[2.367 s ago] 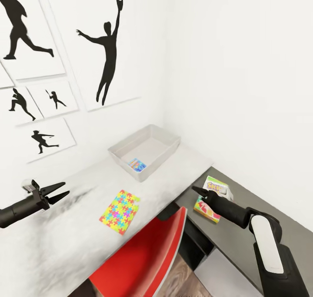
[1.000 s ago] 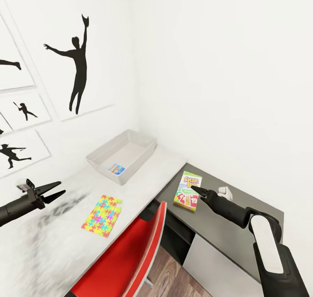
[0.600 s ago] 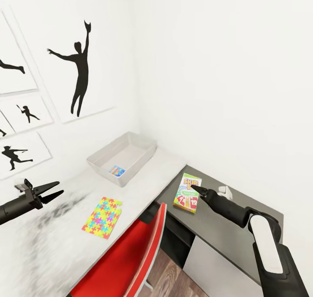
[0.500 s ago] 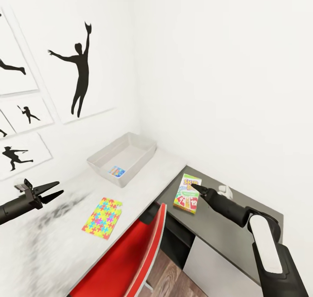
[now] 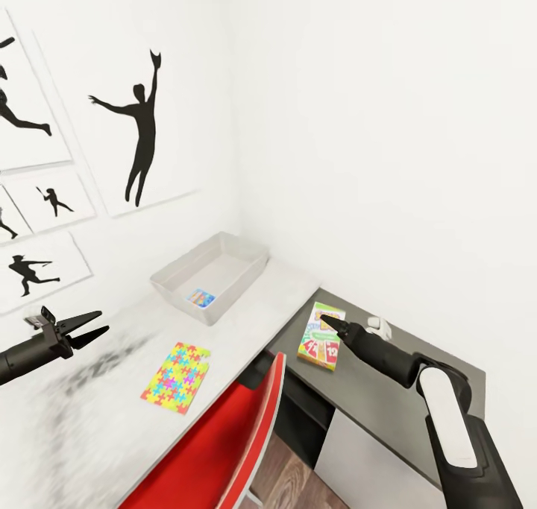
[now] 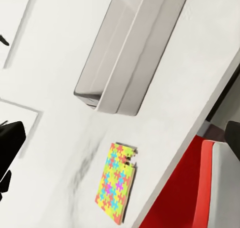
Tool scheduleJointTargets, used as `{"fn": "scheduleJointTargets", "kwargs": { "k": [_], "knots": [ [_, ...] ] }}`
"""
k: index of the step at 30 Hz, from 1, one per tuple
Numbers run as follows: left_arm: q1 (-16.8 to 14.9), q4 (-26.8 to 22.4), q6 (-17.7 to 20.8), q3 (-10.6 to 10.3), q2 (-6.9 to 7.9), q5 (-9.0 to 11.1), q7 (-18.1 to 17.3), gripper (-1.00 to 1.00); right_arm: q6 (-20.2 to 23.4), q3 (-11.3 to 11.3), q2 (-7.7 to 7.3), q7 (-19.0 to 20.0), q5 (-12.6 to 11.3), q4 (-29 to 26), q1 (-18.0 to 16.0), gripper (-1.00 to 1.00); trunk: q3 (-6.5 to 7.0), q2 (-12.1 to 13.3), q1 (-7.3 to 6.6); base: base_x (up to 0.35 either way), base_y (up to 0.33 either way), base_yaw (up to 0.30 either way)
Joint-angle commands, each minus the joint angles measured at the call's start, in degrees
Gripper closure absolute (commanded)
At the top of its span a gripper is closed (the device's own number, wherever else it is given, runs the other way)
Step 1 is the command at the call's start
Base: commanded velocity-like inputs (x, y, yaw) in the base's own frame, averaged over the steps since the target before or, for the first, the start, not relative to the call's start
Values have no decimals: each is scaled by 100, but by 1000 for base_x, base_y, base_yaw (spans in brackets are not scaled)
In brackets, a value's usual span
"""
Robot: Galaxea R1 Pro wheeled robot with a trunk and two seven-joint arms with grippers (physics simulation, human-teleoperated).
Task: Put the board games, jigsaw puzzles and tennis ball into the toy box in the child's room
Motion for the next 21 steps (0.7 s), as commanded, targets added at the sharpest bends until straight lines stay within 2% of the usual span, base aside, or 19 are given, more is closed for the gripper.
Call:
{"fn": "scheduleJointTargets", "kwargs": {
  "k": [1, 13, 21],
  "knots": [
    [-5, 1, 57, 1, 1, 8, -12, -100, 34, -17, 6, 57, 52, -1, -7, -100, -3, -11, 4, 0, 0, 0],
    [-1, 1, 57, 1, -1, 7, -13, -100, 24, -18, 4, 57, 52, 31, -7, -100, 105, -11, 4, -22, 0, -8],
    [-4, 1, 57, 1, 1, 8, -13, -100, 28, -23, 3, 54, 52, 51, -7, -100, 170, -11, 4, -99, -81, -157]
  ]
}}
